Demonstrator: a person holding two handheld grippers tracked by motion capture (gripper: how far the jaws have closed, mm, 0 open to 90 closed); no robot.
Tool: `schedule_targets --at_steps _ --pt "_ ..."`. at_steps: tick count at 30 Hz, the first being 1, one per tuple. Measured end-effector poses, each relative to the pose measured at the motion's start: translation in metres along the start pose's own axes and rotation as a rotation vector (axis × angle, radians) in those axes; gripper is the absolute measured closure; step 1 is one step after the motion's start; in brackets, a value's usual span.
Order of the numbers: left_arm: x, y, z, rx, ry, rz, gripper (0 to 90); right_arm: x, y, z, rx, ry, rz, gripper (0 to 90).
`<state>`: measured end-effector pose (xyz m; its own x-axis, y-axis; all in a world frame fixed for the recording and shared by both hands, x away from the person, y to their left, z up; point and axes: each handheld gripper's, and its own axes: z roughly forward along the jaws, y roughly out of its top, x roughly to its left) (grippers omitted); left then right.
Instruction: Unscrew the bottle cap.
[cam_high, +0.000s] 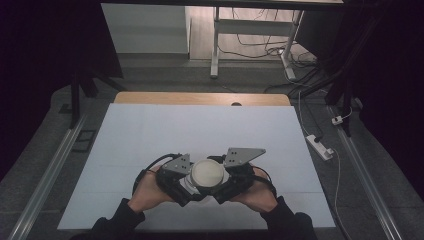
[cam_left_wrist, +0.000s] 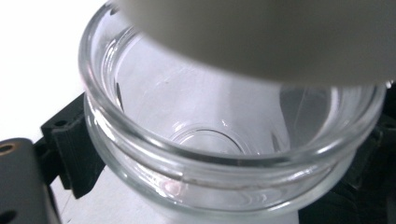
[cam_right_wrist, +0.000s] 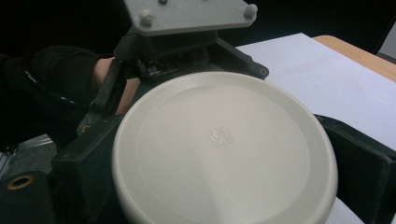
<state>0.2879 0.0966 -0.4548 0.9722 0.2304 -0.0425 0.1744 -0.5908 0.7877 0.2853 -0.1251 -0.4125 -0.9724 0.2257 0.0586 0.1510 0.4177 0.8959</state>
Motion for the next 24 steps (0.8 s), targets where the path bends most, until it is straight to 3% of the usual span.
schedule_targets --at_steps 8,24 --pt "0.009 -0.006 -0.003 0.003 0.051 -0.046 7.3 0.0 -0.002 -0.004 0.002 -0.023 0.003 7.6" --pt "0.031 -0.011 -0.015 -0.017 0.135 -0.095 7.3 0.005 -0.009 -0.008 0.023 -0.032 0.009 7.6"
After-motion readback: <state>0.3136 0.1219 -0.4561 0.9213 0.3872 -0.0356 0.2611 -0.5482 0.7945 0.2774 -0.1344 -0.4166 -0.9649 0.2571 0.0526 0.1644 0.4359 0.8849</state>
